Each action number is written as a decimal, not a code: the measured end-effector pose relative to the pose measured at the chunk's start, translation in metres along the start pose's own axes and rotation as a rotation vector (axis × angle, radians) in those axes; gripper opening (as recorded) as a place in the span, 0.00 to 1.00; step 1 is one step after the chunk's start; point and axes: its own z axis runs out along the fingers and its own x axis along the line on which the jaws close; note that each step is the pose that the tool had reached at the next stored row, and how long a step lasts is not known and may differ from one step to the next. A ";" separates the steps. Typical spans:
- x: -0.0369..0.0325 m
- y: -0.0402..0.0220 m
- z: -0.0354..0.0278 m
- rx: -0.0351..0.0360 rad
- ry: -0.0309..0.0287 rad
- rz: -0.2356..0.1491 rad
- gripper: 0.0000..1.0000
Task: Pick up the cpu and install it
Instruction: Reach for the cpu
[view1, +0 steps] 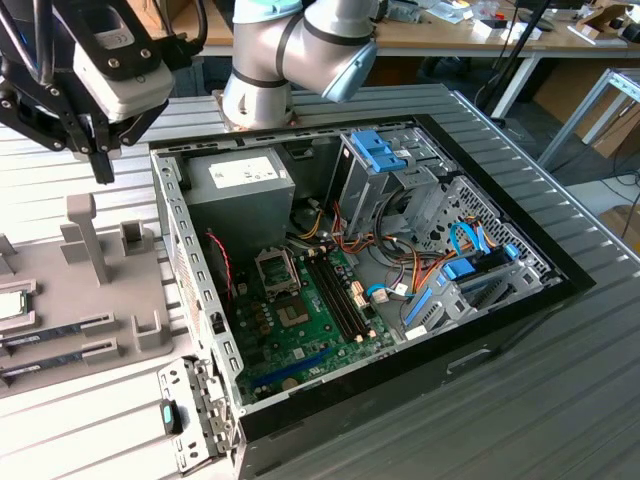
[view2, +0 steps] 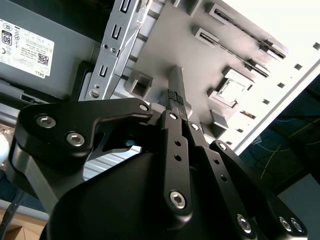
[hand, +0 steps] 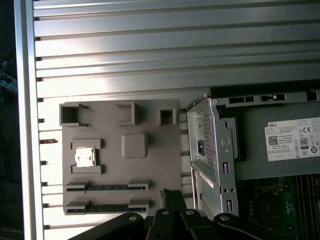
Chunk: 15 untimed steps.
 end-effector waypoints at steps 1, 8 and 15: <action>0.0009 -0.0001 0.0000 0.0000 0.0000 0.000 0.11; 0.0070 -0.0006 0.0003 0.0000 0.0001 0.000 0.11; 0.0126 -0.0010 0.0005 0.0001 0.0001 0.000 0.11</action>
